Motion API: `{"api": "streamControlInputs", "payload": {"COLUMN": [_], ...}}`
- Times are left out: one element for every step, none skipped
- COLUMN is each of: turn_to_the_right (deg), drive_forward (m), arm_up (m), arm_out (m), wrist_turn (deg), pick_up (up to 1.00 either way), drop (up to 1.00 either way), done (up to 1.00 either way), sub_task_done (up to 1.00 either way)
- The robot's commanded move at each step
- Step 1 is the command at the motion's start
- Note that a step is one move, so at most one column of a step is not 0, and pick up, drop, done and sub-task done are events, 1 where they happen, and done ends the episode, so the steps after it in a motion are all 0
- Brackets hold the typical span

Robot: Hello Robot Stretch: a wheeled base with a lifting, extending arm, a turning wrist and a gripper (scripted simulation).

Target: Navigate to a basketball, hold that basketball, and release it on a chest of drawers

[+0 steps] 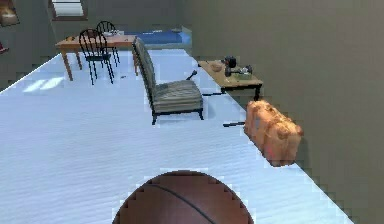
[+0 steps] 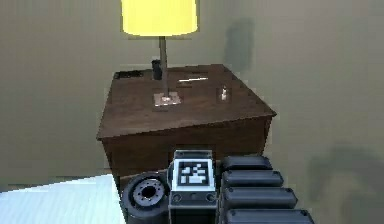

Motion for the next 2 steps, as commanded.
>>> {"api": "streamControlInputs", "payload": {"turn_to_the_right": [-45.0, -9.0], "drive_forward": [0.00, 0.00], "arm_up": [0.00, 0.00], "arm_out": [0.00, 0.00], "wrist_turn": [0.0, 0.0], "pick_up": [0.00, 0.00], "drop": [0.00, 0.00], "done": [0.00, 0.00], "sub_task_done": [0.00, 0.00]}}
